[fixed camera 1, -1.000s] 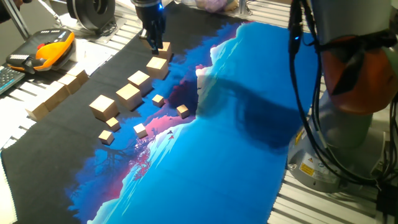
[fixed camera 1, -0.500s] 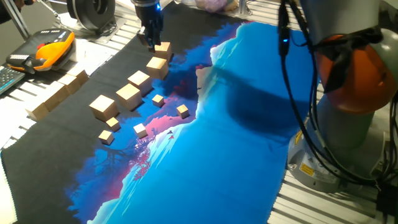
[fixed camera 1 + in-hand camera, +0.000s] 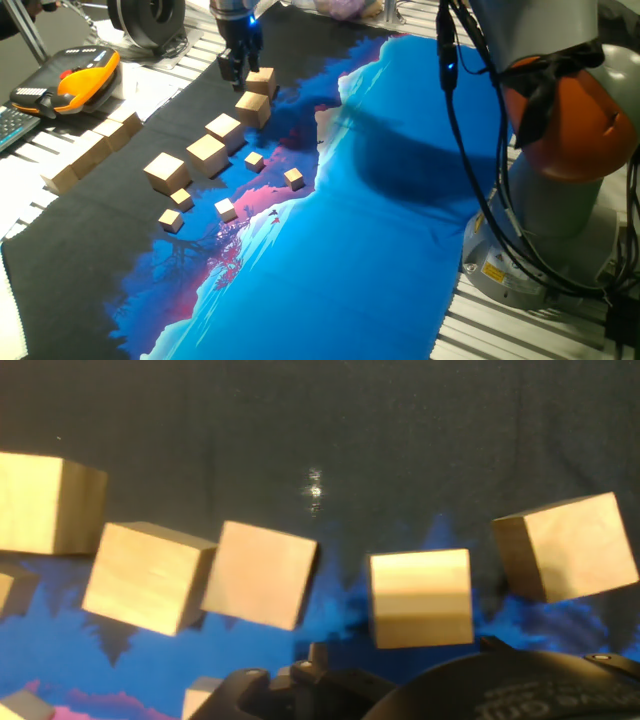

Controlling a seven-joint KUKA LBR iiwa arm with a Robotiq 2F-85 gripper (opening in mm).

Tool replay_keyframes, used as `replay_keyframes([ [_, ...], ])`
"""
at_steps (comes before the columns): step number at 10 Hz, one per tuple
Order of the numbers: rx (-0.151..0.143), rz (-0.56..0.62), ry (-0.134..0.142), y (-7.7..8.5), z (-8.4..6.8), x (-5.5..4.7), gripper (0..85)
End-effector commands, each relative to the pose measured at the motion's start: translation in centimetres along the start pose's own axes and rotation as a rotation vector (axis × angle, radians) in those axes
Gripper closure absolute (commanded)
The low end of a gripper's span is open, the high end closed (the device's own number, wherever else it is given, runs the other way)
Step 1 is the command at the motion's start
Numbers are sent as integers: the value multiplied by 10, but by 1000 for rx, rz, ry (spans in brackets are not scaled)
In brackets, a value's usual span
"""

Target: Stack the blocks in a vertical line of five

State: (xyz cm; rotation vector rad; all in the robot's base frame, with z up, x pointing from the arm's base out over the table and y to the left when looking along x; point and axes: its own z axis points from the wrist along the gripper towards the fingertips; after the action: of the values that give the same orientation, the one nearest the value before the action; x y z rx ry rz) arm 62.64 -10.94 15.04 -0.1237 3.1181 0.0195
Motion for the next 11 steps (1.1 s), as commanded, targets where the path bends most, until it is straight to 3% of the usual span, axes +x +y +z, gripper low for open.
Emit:
replay_keyframes([
  [1, -2, -10, 1, 0, -1, 0, 170],
  [2, 4, -41, -1, 3, -4, 0, 340],
  [3, 7, -99, 16, 3, -5, 0, 680],
  [4, -14, -122, 52, 3, -5, 0, 850],
  [7, 36, -105, 67, 3, -5, 0, 850],
  [8, 75, -116, 57, 3, -5, 0, 850],
  [9, 81, -130, 36, 3, -5, 0, 850],
  [11, 105, -171, 22, 3, -5, 0, 850],
])
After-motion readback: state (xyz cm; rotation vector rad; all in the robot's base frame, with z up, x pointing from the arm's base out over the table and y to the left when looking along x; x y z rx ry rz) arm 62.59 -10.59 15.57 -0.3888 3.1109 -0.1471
